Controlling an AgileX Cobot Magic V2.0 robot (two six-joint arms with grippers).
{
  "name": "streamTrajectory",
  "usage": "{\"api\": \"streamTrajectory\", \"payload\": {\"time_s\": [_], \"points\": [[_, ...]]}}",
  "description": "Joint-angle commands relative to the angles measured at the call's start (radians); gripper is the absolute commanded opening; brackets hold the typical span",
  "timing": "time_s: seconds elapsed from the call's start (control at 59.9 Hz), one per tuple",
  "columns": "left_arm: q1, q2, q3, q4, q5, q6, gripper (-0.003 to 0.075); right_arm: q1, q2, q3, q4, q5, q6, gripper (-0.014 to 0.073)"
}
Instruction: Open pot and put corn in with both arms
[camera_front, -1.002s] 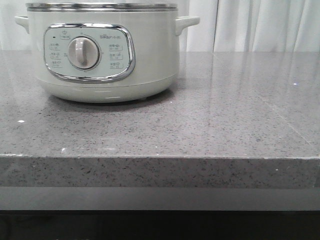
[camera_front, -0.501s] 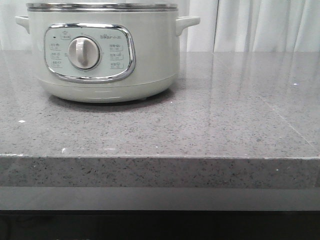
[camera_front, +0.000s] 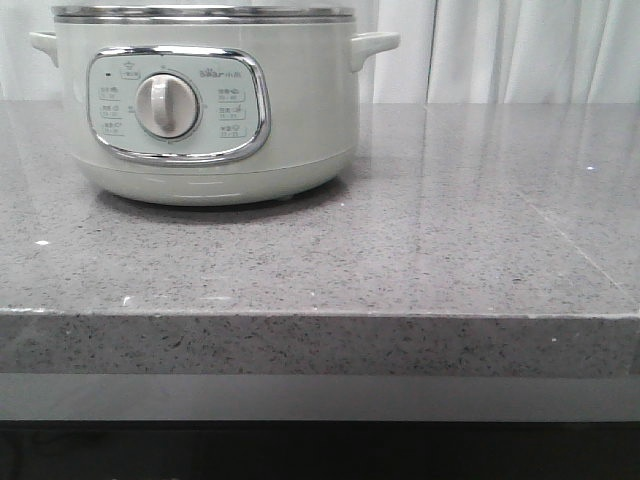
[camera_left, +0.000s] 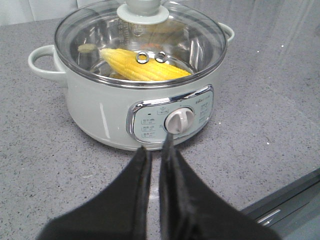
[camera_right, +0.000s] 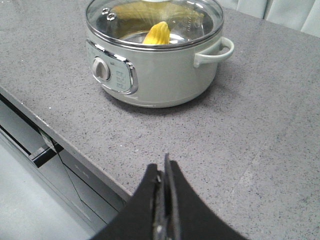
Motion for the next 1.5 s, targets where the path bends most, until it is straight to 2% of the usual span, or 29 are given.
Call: {"api": "streamTrajectory", "payload": {"time_s": [0.0, 0.434, 0.534, 0.802, 0.969, 1.152, 1.269, 1.319, 1.486], "points": [[-0.007, 0.002, -0.023, -0.009, -0.078, 0.003, -0.0020, -0.004, 0.001, -0.024, -0.004, -0.070, -0.008, -0.0119], [-0.007, 0.002, -0.023, -0.009, -0.078, 0.003, -0.0020, -0.004, 0.001, -0.024, -0.004, -0.070, -0.008, -0.0119], [0.013, -0.035, 0.002, 0.054, -0.115, 0.003, -0.0020, -0.004, 0.001, -0.024, -0.004, -0.070, -0.008, -0.0119], [0.244, -0.307, 0.291, 0.096, -0.369, 0.003, -0.0020, -0.004, 0.001, -0.024, -0.004, -0.070, -0.008, -0.0119], [0.364, -0.511, 0.505, 0.031, -0.467, 0.003, -0.0020, -0.004, 0.001, -0.024, -0.004, -0.070, -0.008, -0.0119], [0.399, -0.610, 0.645, 0.015, -0.529, -0.016, -0.0020, -0.004, 0.001, -0.024, -0.004, -0.070, -0.008, -0.0119], [0.399, -0.643, 0.693, 0.155, -0.535, -0.191, -0.0020, -0.004, 0.001, -0.024, -0.004, -0.070, -0.008, -0.0119], [0.399, -0.641, 0.710, 0.169, -0.550, -0.211, -0.0020, -0.004, 0.001, -0.024, -0.004, -0.069, -0.008, -0.0119], [0.399, -0.643, 0.787, 0.146, -0.703, -0.210, -0.0020, -0.004, 0.001, -0.024, -0.003, -0.070, -0.008, -0.0119]]}}
